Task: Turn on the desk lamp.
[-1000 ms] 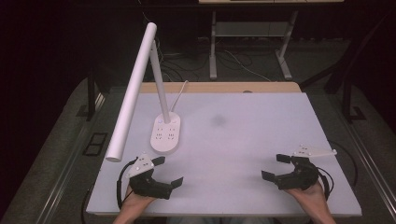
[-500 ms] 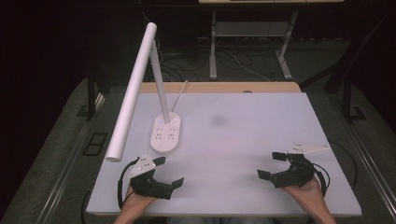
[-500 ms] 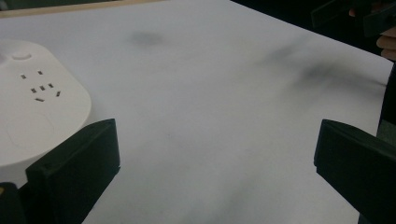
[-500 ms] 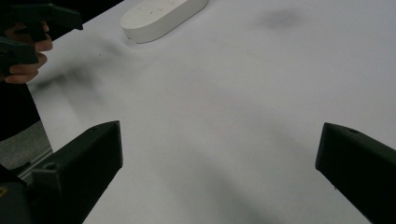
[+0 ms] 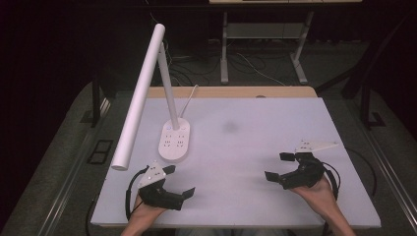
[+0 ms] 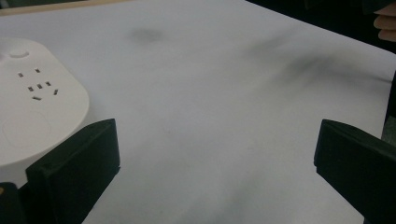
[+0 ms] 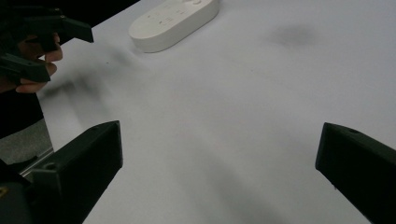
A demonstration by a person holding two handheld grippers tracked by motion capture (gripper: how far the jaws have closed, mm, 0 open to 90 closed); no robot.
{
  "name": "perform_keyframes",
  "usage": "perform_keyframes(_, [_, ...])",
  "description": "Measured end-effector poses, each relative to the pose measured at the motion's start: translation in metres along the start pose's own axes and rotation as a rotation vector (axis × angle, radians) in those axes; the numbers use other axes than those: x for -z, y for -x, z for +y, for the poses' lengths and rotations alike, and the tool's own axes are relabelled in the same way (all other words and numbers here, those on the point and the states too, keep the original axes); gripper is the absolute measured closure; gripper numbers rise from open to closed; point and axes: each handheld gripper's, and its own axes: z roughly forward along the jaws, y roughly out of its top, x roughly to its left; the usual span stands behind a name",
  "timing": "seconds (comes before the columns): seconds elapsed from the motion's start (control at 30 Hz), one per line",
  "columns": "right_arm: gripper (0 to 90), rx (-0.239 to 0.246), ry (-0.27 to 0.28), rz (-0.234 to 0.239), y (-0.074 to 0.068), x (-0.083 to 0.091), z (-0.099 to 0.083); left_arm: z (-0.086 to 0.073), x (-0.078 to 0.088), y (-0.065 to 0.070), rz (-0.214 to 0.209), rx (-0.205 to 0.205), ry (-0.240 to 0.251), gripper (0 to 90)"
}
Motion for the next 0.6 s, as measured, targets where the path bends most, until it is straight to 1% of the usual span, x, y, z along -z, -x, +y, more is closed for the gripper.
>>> perform_keyframes(0.1, [0.2, 0.007, -0.006, 0.015, -0.001, -0.003, 0.009, 0.0, 0.0, 0.0, 0.001, -0.001, 0.001, 0.0])
perform_keyframes(0.3, [0.1, 0.019, -0.01, 0.019, -0.004, -0.009, 0.019, 0.0, 0.0, -0.001, 0.0, 0.001, -0.001, 0.0])
perform_keyframes(0.33, [0.2, 0.022, -0.012, 0.022, -0.005, -0.011, 0.022, 0.0, 0.0, -0.001, -0.001, -0.002, -0.003, 0.0])
perform_keyframes(0.57, [0.2, 0.035, -0.018, 0.031, -0.007, -0.02, 0.032, 0.0, 0.0, -0.001, -0.001, 0.003, 0.002, 0.0])
perform_keyframes(0.6, [0.1, 0.037, -0.022, 0.031, -0.008, -0.023, 0.037, 0.0, 0.0, -0.001, 0.001, 0.003, 0.0, 0.0])
